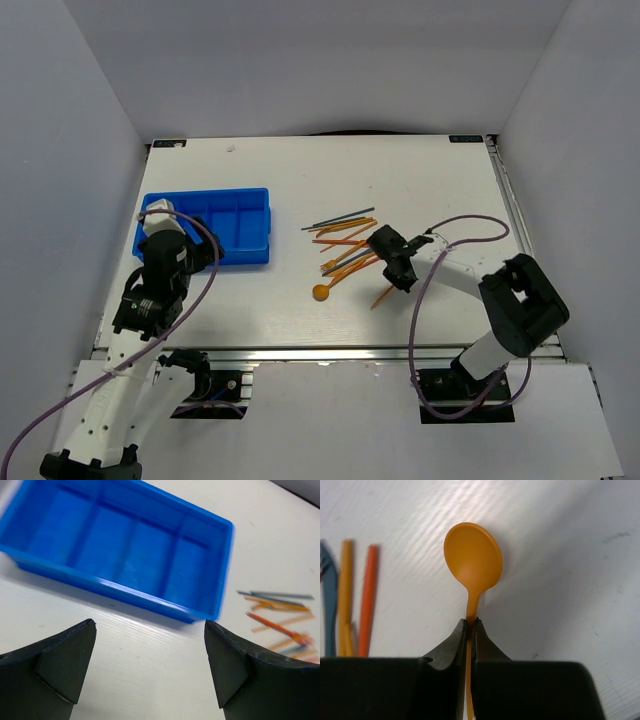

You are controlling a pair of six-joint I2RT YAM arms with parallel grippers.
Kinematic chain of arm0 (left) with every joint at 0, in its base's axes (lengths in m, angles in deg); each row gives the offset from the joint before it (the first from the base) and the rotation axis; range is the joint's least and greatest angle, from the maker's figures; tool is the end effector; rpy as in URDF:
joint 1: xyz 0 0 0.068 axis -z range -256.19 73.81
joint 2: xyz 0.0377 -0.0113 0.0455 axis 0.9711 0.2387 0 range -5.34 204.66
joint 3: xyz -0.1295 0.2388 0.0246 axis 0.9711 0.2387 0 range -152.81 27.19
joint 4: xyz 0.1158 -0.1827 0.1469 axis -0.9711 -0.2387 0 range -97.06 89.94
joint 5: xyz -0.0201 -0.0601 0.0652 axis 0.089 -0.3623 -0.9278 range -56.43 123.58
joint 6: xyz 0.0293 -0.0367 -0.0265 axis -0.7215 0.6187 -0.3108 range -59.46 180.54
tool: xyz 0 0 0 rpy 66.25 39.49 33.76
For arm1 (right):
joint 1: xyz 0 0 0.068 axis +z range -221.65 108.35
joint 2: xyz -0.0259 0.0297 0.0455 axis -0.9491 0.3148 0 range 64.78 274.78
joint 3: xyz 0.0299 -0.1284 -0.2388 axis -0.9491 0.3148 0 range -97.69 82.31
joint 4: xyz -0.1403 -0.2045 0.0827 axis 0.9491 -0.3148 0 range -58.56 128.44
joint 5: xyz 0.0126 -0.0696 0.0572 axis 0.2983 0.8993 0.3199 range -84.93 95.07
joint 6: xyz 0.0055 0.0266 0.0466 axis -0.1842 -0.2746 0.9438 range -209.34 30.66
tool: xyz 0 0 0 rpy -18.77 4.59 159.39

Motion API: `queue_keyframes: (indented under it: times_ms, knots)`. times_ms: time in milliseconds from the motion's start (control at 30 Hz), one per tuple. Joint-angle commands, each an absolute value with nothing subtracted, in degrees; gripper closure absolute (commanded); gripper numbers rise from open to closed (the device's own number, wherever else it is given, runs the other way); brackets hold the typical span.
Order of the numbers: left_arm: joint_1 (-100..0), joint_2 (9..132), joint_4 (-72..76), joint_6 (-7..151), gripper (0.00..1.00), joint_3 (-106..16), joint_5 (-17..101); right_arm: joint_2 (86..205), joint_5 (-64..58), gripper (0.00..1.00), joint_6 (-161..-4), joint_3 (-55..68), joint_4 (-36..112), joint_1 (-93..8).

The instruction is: Sort the eating utensils into containers

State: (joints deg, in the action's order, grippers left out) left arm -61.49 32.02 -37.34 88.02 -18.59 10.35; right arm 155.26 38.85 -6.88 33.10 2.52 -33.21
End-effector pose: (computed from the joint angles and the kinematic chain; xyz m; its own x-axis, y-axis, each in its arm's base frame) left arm 0.1364 -0.0211 0.3174 -0.3678 -0.3419 -0.8647 -0.3050 0.9229 -0.2352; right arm 0.2230 0.1518 0.1599 -0.5168 0.6418 -0.5666 0.7020 0.6965 0.1486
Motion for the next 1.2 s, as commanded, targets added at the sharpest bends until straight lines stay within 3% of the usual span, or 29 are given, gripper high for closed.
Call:
queue_keyframes:
  times_ms: [0,33,133,300,500,767,933,1033,1133,1167]
  knots:
    - [-61.5,34.0,-33.9,88.0,0.02,-19.8,25.6,148.6,35.3,1.00,-25.5,34.6,14.2,-32.9]
    - [-61.6,35.3,-31.9,89.1,0.02,-19.1,37.1,147.6,29.9,1.00,-36.0,35.1,21.9,-32.5]
    - [-60.5,37.8,-19.0,96.6,0.02,-13.2,53.3,144.2,15.2,1.00,-50.7,35.4,34.1,-30.3]
    - [-57.3,39.7,-5.5,105.4,0.02,-11.1,56.5,140.3,-2.3,1.00,-57.1,36.3,46.4,-25.1]
    - [-55.7,41.9,-0.5,110.2,0.02,-11.5,57.5,143.2,0.7,1.00,-57.3,28.9,48.0,-17.1]
    - [-55.5,42.2,-7.2,107.0,0.20,-10.1,53.5,147.1,1.1,1.00,-54.6,23.7,49.2,-14.1]
    - [-55.5,41.7,-5.7,107.0,0.42,-8.5,54.8,148.5,0.2,1.00,-54.2,21.8,49.9,-13.7]
    - [-55.5,42.6,-4.8,106.5,0.44,-8.1,55.0,148.8,-1.9,1.00,-53.9,21.2,50.7,-13.7]
    - [-55.5,44.3,-3.1,106.4,0.54,-7.8,55.6,149.1,-3.8,1.00,-53.7,21.0,51.4,-13.6]
    - [-55.5,44.7,-2.8,106.2,0.65,-8.0,55.5,148.9,-4.5,1.00,-53.7,21.2,51.8,-13.6]
